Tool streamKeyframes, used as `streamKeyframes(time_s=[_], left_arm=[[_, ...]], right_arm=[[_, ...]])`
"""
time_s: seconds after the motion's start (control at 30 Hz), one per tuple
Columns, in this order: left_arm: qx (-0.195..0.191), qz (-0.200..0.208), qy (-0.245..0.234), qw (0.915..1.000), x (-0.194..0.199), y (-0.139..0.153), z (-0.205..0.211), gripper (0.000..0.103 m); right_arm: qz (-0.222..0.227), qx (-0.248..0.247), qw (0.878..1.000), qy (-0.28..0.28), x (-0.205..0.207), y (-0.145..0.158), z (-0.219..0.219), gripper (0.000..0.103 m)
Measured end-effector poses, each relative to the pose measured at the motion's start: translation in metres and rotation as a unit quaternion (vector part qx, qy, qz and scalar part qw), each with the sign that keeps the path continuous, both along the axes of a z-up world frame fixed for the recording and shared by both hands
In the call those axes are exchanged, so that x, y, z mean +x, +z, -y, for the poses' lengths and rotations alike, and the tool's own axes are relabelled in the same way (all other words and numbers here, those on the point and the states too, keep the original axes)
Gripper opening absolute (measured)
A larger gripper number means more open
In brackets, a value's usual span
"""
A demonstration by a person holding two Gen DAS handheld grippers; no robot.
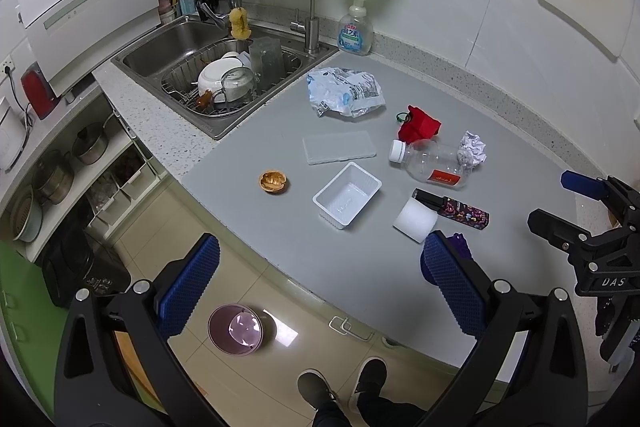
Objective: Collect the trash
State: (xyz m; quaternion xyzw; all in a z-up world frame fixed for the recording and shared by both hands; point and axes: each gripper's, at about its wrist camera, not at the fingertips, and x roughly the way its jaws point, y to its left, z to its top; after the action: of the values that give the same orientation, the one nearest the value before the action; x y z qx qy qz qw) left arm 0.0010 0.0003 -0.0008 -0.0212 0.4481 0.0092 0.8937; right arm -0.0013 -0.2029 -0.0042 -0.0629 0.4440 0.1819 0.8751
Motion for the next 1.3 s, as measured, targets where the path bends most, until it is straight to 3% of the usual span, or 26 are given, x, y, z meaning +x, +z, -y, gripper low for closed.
streamKeyframes(time_s=[0.3, 0.57, 0.67, 0.77, 1.03, 1.3], left_arm=[[0.002, 0.002, 0.002, 1.0000, 0.016, -0.007, 0.001, 0.100], [-0.013, -0.053, -0.005, 0.9985, 0.046, -0.030, 0.001, 0.100], [-0.002, -0.034, -0.012, 0.9994, 0.061, -0.039, 0.002, 0.100], [-0.006, -0.044, -0.019, 0.9988, 0.077, -0.053, 0.003, 0.100], [-0.051, -0.084, -0.044, 0.9942, 0.116, -0.091, 0.011, 0.100], [-0.010, -0.143, -0.074, 0.9869, 0.142, -0.134, 0.018, 0.100]], right_arm=[[-0.007, 0.003, 1.000, -0.001, 0.008, -0.004, 0.003, 0.098], [-0.014, 0.006, 1.000, -0.009, 0.017, -0.009, 0.011, 0.098], [-0.016, 0.006, 1.000, -0.013, 0.020, -0.010, 0.015, 0.098], [-0.018, 0.007, 1.000, -0.019, 0.023, -0.012, 0.020, 0.098], [-0.027, 0.005, 0.999, -0.030, 0.030, -0.017, 0.030, 0.098], [-0.038, 0.003, 0.998, -0.043, 0.036, -0.023, 0.041, 0.098]])
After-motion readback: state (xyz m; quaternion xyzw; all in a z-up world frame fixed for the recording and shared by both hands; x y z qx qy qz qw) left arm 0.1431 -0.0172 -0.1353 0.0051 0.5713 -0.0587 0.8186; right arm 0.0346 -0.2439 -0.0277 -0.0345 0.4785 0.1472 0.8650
